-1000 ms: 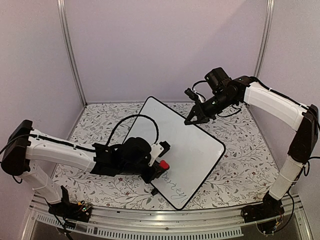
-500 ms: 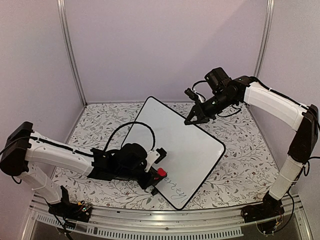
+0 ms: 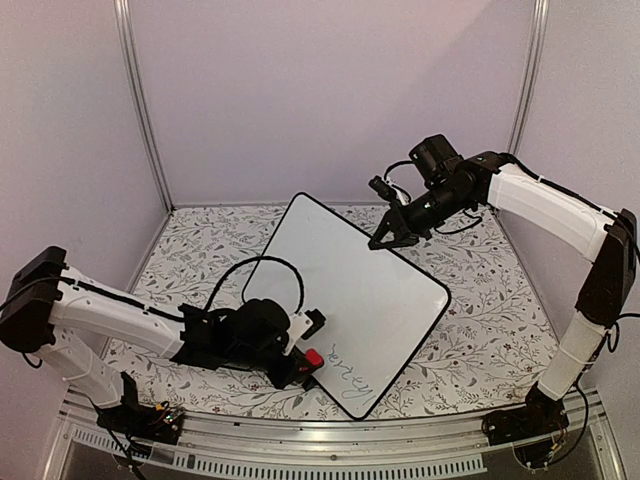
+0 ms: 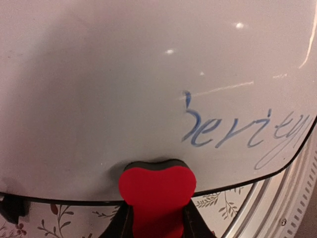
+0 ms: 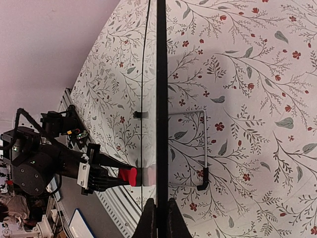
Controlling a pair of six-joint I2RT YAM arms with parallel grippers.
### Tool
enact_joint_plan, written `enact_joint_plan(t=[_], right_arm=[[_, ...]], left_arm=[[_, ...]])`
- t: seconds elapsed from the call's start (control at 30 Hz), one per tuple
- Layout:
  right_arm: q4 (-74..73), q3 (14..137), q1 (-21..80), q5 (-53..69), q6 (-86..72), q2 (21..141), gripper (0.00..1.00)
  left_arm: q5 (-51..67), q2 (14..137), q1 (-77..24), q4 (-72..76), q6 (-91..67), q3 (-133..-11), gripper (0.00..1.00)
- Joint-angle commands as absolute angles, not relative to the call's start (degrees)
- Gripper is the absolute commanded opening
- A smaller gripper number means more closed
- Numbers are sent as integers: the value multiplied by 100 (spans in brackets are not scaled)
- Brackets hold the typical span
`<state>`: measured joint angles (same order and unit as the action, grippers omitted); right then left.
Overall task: Erase the whiteboard
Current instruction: Erase the center of the whiteboard.
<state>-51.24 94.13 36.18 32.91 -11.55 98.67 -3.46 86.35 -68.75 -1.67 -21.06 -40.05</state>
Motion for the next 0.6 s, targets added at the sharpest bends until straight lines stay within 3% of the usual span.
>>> enact_joint_plan(t=[0.0,0.27,0.57], right_arm=[[-5428,9369,3850,3454,-956,10081,0],[-5424,9369,3845,3454,-949,10076,0],[-5426,9356,3845,3437,-949,10056,0]], left_arm=[[-636,8547,-6900,-748,-2072,-4070,0],[-1425,8062,-6882,-689,-1979,-4486,0],[-1262,8916,-6873,-579,-1948,-5117,0]])
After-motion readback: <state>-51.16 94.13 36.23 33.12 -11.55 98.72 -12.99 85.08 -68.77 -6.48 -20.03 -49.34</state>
